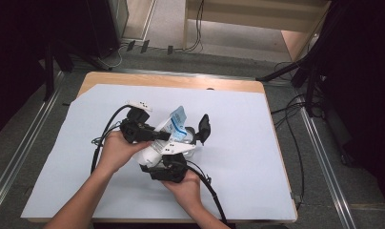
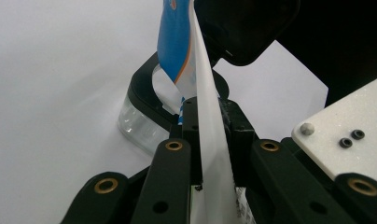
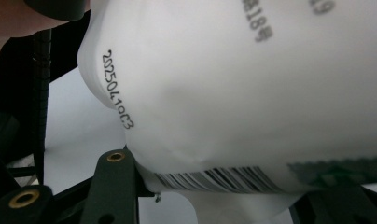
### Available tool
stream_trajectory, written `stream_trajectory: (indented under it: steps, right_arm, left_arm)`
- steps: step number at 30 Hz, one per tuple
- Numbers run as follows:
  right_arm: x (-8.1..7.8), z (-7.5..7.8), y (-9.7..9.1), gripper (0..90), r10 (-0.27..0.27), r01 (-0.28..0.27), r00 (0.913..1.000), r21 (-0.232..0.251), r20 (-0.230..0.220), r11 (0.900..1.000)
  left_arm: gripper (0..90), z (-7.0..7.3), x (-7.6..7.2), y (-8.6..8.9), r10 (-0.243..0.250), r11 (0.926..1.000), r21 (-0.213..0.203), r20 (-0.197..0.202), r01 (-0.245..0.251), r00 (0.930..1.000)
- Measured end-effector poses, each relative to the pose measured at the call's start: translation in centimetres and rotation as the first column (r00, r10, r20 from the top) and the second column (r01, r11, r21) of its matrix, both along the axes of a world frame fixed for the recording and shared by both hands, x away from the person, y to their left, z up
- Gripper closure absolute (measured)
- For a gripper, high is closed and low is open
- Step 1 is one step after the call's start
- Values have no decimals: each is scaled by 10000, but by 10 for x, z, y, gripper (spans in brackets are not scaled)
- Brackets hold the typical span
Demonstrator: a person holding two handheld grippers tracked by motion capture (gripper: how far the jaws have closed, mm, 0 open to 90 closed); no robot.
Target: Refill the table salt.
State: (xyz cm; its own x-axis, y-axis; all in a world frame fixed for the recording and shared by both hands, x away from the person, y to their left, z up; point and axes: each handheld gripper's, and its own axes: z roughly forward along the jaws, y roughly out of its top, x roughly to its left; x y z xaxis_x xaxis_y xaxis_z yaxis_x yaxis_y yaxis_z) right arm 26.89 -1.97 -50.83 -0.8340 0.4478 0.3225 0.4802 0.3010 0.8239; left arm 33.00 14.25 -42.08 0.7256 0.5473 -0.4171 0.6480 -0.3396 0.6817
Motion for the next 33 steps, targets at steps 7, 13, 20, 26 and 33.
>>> stream_trajectory:
  steps: [7,13,20,26,33]
  right_arm:
    - [1,0,2,511,68,-69,10000,-75,-50,9999]
    - [2,2,3,491,180,-180,9997,-7,-176,9998]
    - [3,4,1,511,130,-124,9997,320,-196,9994]
    - [6,4,1,512,278,-254,9989,633,-385,9977]
    - [7,3,4,499,417,-386,9980,640,-475,9972]
  left_arm:
    - [876,-1,0,-2,61,9996,266,99,-63,9999]
    - [882,1,1,-2,103,9998,154,3,-103,9999]
    - [839,5,4,-3,22,10000,24,-239,-22,9997]
    - [843,8,6,-5,-4,9998,195,-348,10,9994]
    - [883,10,8,-7,-205,9983,528,-404,226,9990]
